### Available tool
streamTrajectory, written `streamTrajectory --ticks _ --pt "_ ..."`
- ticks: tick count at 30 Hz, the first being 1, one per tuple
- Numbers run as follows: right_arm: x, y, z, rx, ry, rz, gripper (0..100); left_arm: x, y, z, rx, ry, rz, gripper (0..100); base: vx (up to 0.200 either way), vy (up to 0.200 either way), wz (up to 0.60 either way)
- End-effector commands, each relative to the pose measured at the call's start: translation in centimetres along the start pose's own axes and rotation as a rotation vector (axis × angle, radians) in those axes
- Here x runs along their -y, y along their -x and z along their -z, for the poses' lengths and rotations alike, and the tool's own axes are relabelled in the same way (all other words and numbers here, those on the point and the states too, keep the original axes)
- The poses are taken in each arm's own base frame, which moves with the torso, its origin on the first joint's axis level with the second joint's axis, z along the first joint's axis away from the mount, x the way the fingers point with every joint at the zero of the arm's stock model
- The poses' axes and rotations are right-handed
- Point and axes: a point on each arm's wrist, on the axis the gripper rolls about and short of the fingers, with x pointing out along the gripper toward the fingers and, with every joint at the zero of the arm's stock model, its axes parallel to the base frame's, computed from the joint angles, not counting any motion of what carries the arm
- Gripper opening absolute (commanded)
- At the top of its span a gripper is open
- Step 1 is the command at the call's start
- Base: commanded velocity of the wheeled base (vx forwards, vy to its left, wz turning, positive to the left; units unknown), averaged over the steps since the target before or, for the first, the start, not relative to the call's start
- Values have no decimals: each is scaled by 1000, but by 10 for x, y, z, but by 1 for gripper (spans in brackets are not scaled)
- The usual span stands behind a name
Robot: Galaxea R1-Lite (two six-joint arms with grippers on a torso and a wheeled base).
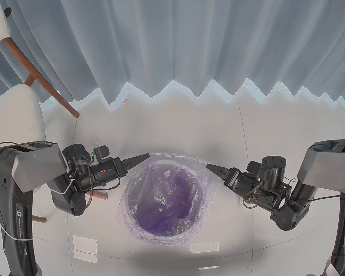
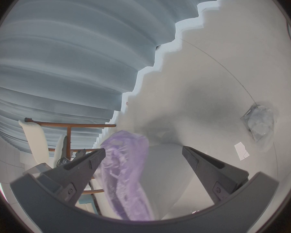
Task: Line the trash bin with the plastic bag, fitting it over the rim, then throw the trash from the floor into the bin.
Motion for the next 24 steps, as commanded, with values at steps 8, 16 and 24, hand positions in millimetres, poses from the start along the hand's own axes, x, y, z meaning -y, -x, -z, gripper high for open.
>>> streamTrajectory --ticks 8,16,24 --pt "-21 47 16 -73 71 -4 100 53 20 -23 28 -67 39 100 0 0 0" --pt "-18 42 46 -111 183 66 100 54 17 -15 9 -238 43 100 0 0 0" --pt "-16 29 59 -30 245 73 0 44 16 -2 -24 -287 26 100 0 0 0"
